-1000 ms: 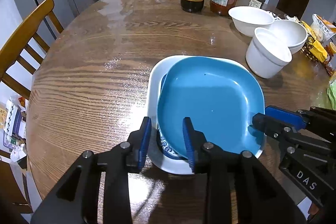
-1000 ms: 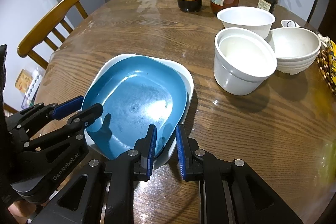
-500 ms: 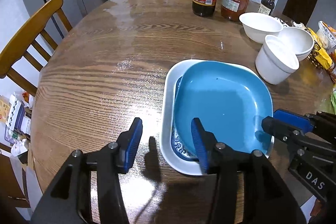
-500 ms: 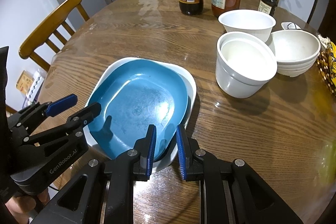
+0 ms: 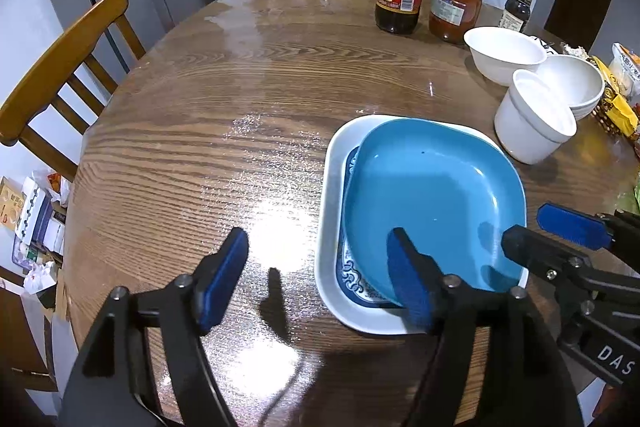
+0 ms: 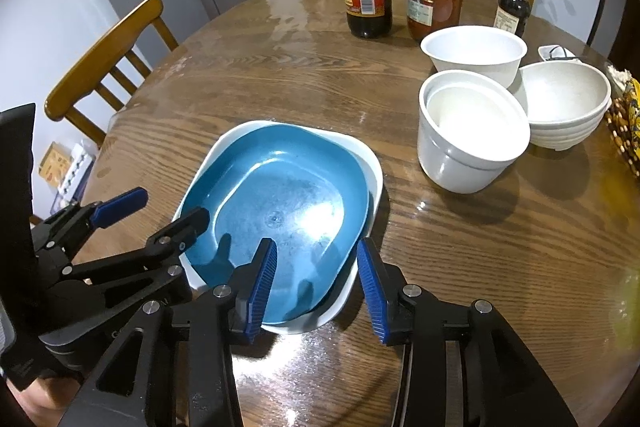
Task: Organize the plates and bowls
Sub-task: 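Move both grippers to the wide shallow white bowl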
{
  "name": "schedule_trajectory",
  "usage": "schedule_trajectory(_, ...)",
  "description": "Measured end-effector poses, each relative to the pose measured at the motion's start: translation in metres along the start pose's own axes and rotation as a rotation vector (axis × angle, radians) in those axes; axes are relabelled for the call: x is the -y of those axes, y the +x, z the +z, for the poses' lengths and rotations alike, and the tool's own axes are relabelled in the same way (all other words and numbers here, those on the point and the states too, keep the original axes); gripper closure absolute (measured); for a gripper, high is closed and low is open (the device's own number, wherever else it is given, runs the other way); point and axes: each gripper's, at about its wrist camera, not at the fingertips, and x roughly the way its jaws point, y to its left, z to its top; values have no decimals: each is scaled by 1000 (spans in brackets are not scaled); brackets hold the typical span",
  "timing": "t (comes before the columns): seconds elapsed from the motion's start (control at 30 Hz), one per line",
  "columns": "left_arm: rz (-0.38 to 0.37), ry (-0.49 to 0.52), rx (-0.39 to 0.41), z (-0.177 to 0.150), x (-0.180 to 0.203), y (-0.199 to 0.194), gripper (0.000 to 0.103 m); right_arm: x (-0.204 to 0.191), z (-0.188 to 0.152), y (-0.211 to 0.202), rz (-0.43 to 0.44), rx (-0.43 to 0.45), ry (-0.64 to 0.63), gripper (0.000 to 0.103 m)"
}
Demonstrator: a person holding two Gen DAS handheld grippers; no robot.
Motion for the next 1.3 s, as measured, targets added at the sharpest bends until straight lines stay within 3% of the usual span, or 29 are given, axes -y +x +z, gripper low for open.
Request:
schedule_trajectory(0.13, -3, -15, -6, 1, -1, 1, 26, 3, 1, -12, 21, 61, 15, 60)
schedule_trajectory(0.33, -51, -25, 22, 10, 11, -8, 26, 35, 12, -41, -36, 151, 86, 60)
schedule_trajectory(0.67, -141, 53, 85, 37, 74, -29, 26, 152, 40, -84, -307, 264, 329, 60)
schedule_trajectory(0.87, -169, 68, 81, 54, 109, -32, 26, 201, 91, -47, -349, 200, 372, 60)
schedule_trajectory(1.0, -162, 88, 86, 60, 130, -33, 26, 235, 95, -22, -273, 112, 443, 61)
schedule_trajectory(1.1, -174, 92, 74, 65, 145, -28, 26, 251, 87, -19, -250, 91, 458, 75)
schedule_trajectory(1.17, -185, 92, 62, 68, 154, -24, 26, 263, 80, -18, -222, 66, 475, 91)
schedule_trajectory(1.3, -211, 116, 49, 80, 183, -14, 26, 283, 68, -20, -180, 49, 494, 97)
